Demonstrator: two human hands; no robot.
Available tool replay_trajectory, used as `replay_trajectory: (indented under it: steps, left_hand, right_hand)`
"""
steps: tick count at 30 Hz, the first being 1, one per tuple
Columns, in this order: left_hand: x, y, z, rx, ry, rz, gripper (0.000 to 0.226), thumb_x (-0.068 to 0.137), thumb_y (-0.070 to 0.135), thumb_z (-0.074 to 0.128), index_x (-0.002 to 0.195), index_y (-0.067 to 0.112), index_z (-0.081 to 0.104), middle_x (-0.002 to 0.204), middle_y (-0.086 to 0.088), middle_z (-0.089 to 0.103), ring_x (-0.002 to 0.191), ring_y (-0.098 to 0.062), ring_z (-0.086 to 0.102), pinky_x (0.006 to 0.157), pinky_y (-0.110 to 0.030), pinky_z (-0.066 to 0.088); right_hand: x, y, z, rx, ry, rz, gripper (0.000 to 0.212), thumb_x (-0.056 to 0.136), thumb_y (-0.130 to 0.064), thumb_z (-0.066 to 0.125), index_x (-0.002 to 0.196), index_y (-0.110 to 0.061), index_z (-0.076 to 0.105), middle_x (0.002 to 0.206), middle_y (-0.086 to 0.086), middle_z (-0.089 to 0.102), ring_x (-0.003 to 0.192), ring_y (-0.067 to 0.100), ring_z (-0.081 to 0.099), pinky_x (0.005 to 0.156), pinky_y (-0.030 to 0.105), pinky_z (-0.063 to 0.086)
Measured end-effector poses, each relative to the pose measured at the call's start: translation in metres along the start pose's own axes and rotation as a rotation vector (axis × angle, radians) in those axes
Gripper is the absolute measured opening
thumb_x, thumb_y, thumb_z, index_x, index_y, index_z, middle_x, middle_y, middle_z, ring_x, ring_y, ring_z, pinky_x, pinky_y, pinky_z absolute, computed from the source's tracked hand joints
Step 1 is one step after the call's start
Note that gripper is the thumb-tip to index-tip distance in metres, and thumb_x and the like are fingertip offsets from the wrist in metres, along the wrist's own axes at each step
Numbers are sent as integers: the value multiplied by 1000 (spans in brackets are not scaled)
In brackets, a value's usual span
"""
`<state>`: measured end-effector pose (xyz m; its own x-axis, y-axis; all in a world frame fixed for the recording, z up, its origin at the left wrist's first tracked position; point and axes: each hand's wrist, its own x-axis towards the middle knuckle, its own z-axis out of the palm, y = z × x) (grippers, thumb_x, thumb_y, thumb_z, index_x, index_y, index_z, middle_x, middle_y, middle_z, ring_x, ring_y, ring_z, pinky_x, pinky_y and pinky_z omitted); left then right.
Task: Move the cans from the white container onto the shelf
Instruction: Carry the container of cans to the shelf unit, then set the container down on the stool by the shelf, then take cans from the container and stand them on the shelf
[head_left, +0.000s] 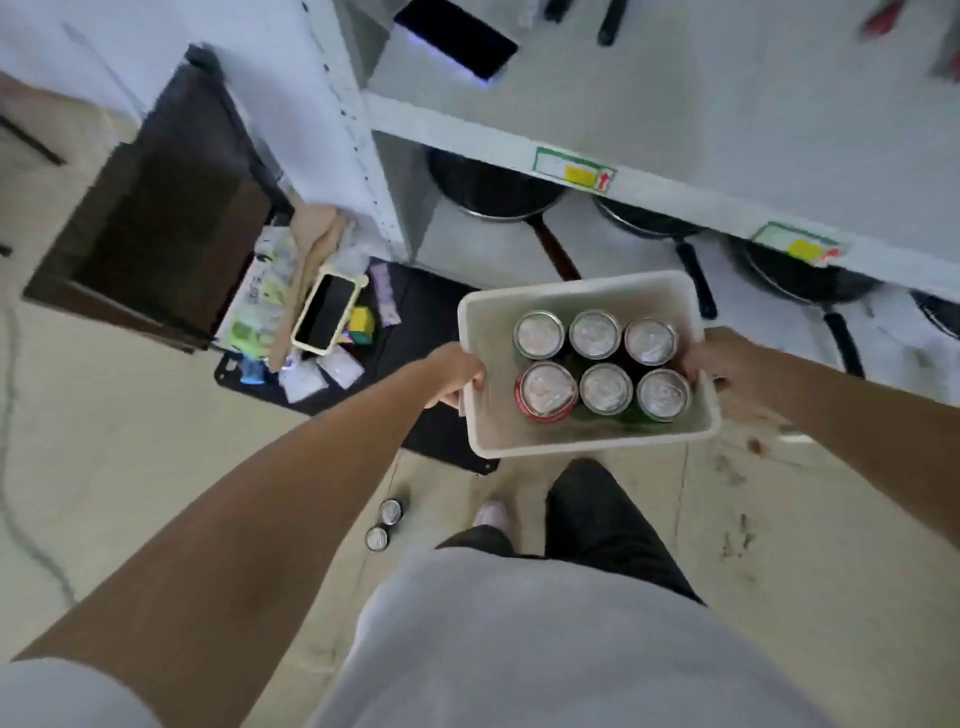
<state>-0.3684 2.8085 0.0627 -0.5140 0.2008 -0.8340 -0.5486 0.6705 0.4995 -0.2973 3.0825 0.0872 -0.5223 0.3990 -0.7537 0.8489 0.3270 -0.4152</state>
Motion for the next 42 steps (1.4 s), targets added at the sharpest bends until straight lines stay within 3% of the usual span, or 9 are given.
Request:
replay_trajectory:
  steps: [9, 11, 15, 19, 22, 24, 29, 34, 42]
  left_hand:
    - [47, -65, -18, -583, 512, -344, 19, 78, -2, 47, 88, -5, 63, 70, -11, 55, 84, -29, 58, 74, -36, 49]
    - [69, -85, -9, -721, 548, -417, 13, 78, -4, 48, 70, 3, 56, 65, -11, 53, 73, -28, 55, 65, -33, 48]
    - [115, -126, 19, -817, 477, -517, 42, 78, 0, 51, 120, -6, 47, 115, -31, 55, 106, -43, 58, 92, -51, 50]
    - [156, -148, 49, -877, 523, -597, 9, 78, 0, 51, 87, 0, 55, 86, -21, 58, 83, -28, 57, 84, -42, 53]
    - [168, -154, 57, -836, 597, -604, 13, 77, 3, 53, 89, 3, 56, 84, -11, 58, 88, -27, 56, 73, -30, 45]
    - [164, -153, 61, -810, 587, -548, 38, 79, 8, 53, 116, 3, 48, 111, -18, 58, 108, -33, 55, 85, -35, 46]
    - [123, -108, 72, -463, 1095, -251, 55, 81, 21, 53, 133, 12, 39, 134, -8, 44, 120, -26, 45, 97, -28, 34]
    - [128, -71, 108, 53, 678, -49, 63, 81, 34, 56, 138, 18, 35, 145, -8, 32, 129, -28, 33, 106, -37, 35]
    - [156, -85, 118, 53, 752, -141, 67, 78, 17, 62, 138, 24, 32, 145, -7, 26, 125, -30, 35, 96, -39, 45]
  right_hand:
    - [153, -153, 106, -526, -354, -381, 26, 69, 16, 47, 63, -9, 52, 58, 10, 58, 63, 20, 58, 49, 21, 41]
    - [176, -160, 136, -618, -403, -434, 23, 69, 15, 49, 71, -7, 55, 75, 18, 56, 61, 23, 53, 51, 24, 39]
    - [225, -150, 183, -743, -451, -443, 36, 71, 11, 51, 99, -10, 58, 88, 19, 54, 70, 25, 53, 48, 22, 35]
    - [269, -125, 209, -822, -391, -440, 41, 71, 10, 53, 110, -2, 60, 89, 16, 55, 84, 24, 52, 54, 24, 37]
    - [281, -121, 211, -832, -390, -463, 36, 72, 8, 53, 104, -4, 61, 83, 15, 57, 84, 24, 53, 63, 27, 40]
    - [278, -120, 205, -813, -455, -461, 30, 74, 3, 55, 103, -5, 58, 86, 13, 59, 88, 25, 53, 66, 27, 43]
    - [225, -118, 181, -641, -217, -935, 47, 80, -6, 53, 125, 0, 48, 128, 21, 54, 118, 35, 51, 96, 33, 36]
    - [173, -78, 182, -995, -457, -1212, 42, 80, -9, 58, 121, -2, 52, 121, 16, 58, 112, 33, 54, 91, 35, 39]
    - [183, -36, 202, -1366, -174, -1242, 82, 72, -33, 72, 140, -9, 33, 135, 18, 44, 117, 35, 44, 98, 42, 34]
